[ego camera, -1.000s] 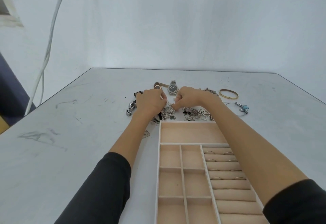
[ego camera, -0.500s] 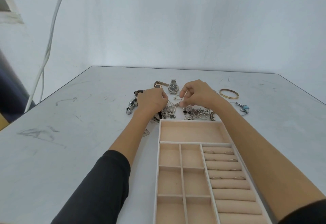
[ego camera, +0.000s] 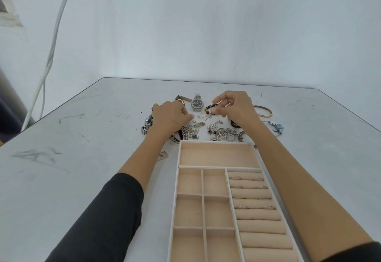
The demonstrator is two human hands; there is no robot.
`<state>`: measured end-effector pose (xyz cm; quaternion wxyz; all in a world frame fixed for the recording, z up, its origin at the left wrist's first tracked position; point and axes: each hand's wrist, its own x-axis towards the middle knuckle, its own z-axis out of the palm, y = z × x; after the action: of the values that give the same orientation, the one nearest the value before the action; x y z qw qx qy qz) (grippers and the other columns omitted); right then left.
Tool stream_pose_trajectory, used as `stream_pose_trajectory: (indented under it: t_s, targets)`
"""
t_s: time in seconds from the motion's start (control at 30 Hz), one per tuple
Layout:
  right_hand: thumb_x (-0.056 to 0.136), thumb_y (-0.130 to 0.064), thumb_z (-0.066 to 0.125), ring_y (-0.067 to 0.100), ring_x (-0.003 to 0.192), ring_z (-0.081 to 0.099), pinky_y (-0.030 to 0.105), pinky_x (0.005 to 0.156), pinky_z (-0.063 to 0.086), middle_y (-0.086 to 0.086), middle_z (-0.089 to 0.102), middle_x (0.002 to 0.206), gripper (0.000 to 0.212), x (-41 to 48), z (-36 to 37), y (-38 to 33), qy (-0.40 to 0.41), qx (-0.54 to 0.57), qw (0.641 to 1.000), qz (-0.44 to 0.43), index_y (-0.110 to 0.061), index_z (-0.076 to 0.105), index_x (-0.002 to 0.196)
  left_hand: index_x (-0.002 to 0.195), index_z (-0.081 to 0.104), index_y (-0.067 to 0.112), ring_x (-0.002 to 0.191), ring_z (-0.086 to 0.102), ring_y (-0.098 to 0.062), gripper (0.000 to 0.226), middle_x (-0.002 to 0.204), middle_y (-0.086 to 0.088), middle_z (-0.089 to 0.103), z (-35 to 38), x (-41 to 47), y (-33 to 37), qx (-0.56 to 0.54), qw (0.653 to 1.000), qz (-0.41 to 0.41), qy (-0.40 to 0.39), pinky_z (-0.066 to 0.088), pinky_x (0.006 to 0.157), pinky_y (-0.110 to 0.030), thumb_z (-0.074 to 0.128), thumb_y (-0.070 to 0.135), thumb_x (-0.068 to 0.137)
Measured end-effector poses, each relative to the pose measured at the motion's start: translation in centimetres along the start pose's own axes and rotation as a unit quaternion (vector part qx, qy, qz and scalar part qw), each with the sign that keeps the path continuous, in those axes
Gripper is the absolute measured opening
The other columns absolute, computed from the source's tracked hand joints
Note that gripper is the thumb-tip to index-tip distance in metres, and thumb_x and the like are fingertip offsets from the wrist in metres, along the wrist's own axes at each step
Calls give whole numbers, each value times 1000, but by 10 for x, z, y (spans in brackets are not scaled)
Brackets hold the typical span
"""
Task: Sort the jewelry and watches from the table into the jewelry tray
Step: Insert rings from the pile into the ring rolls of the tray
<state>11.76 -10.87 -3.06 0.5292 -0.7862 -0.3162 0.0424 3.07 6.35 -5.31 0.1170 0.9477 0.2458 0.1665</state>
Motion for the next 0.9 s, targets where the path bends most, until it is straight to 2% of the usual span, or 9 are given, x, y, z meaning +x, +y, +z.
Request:
stream_pose_trajectory:
  t_s: [0.13, 0.3, 0.4, 0.5, 0.73, 0.9]
  targets:
    - [73, -9, 81, 4, 47, 53, 14, 43, 41, 4, 68, 68, 18, -2, 1, 0, 10, 2, 1000, -2, -6, 72, 88, 90, 65, 30, 96, 61, -18, 20, 95, 6, 70, 3, 0, 3, 23, 1000, 17, 4, 31, 92, -37, 59, 48, 85]
    - [77, -8, 77, 14, 56, 59, 21, 49, 49, 6, 67, 71, 12, -3, 1, -2, 20, 31, 999, -1, -5, 70, 86, 90, 67, 29, 90, 60, -18, 14, 91, 6, 69, 5, -1, 5, 44, 998, 23, 24, 27, 82, -35, 55, 32, 85]
    - [79, -9, 75, 14, 58, 60, 22, 50, 51, 10, 69, 79, 11, -3, 1, -6, 28, 60, 998, 2, -6, 69, 88, 88, 67, 28, 89, 60, -18, 13, 88, 6, 69, 5, -3, 8, 44, 998, 17, 27, 28, 83, -34, 56, 30, 84]
    - [79, -11, 75, 12, 55, 59, 22, 49, 49, 7, 68, 77, 9, -3, 1, -10, 37, 97, 995, 5, -10, 68, 85, 86, 68, 25, 88, 61, -20, 11, 86, 4, 69, 7, -3, 10, 26, 1000, -3, 18, 31, 87, -35, 58, 28, 82]
    - [79, -14, 76, 11, 56, 59, 25, 53, 49, 2, 68, 75, 9, -3, 0, -12, 33, 126, 991, 24, -13, 67, 84, 88, 70, 19, 82, 60, -22, 21, 81, 2, 68, 7, 0, 11, 21, 999, -25, -22, 31, 80, -35, 56, 31, 78]
    - [80, -14, 75, 10, 56, 59, 24, 53, 50, 2, 68, 75, 9, -5, 0, -12, 23, 124, 992, 32, -13, 67, 84, 88, 71, 18, 74, 54, -21, 23, 66, 7, 55, 4, 1, 11, 29, 998, -16, -46, 30, 77, -34, 56, 34, 81]
